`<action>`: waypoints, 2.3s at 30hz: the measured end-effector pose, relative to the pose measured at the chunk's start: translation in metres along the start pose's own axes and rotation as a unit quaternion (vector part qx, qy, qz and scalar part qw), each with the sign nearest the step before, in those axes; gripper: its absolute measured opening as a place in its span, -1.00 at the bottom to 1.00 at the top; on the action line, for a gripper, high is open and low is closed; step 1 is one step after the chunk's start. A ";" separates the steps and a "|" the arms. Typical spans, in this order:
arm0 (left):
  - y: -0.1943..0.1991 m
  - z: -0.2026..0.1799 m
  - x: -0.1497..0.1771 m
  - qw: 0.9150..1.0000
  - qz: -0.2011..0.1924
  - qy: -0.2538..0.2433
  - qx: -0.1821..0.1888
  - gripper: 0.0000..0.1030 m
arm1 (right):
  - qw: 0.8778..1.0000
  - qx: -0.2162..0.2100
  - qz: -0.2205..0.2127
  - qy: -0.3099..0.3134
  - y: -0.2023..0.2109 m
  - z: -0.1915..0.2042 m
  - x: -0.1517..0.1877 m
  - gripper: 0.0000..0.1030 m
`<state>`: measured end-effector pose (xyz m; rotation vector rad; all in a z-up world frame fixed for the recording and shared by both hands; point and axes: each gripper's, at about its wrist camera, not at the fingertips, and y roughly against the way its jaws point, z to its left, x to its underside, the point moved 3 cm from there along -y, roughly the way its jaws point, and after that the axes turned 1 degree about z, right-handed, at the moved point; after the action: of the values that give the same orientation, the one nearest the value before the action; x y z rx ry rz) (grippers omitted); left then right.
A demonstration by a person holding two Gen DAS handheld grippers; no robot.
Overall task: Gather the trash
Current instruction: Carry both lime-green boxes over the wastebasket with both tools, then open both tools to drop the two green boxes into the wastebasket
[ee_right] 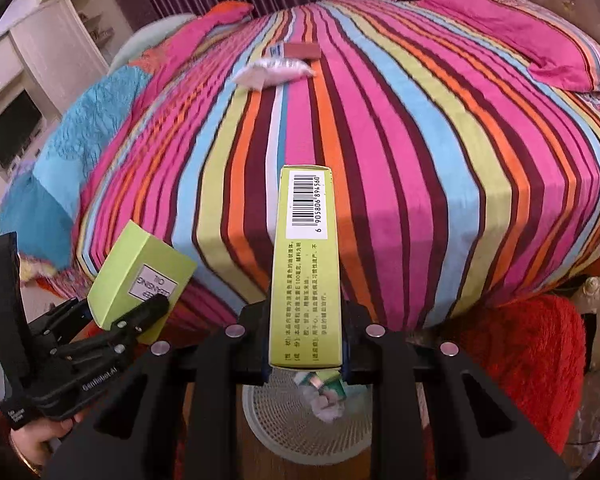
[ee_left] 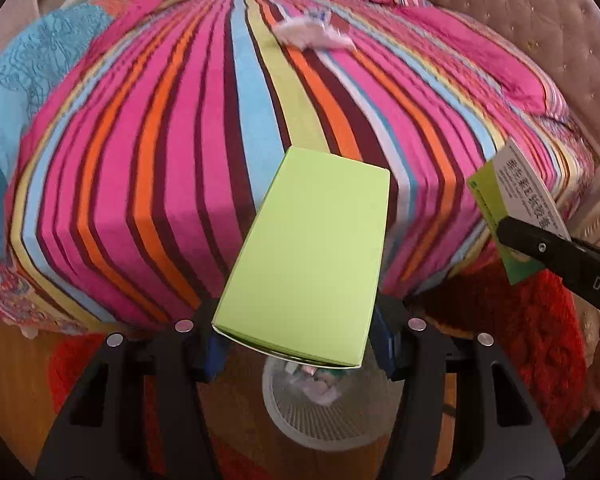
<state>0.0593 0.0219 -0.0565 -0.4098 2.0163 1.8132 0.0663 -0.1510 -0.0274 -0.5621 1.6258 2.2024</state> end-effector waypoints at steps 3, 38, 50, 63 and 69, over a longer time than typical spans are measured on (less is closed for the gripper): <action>-0.010 -0.002 0.017 1.000 0.021 0.008 0.009 0.09 | 1.000 0.016 0.023 0.000 -0.008 0.002 0.014 -0.57; -0.107 -0.019 0.083 0.973 0.228 0.000 0.027 0.09 | 0.963 0.011 0.255 -0.091 -0.110 -0.018 0.077 -0.57; -0.130 -0.024 0.096 0.958 0.286 0.003 0.022 0.09 | 0.944 0.010 0.307 -0.123 -0.141 -0.033 0.093 -0.57; -0.156 -0.025 0.113 0.937 0.348 -0.001 0.016 0.09 | 0.924 0.006 0.351 -0.150 -0.163 -0.039 0.107 -0.57; -0.163 -0.022 0.126 0.922 0.386 0.009 0.016 0.10 | 0.911 0.009 0.378 -0.163 -0.170 -0.041 0.119 -0.57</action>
<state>0.0231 -0.0137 -0.2577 0.4615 2.4152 2.1784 0.0528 -0.1367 -0.2381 0.5302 1.8579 2.5814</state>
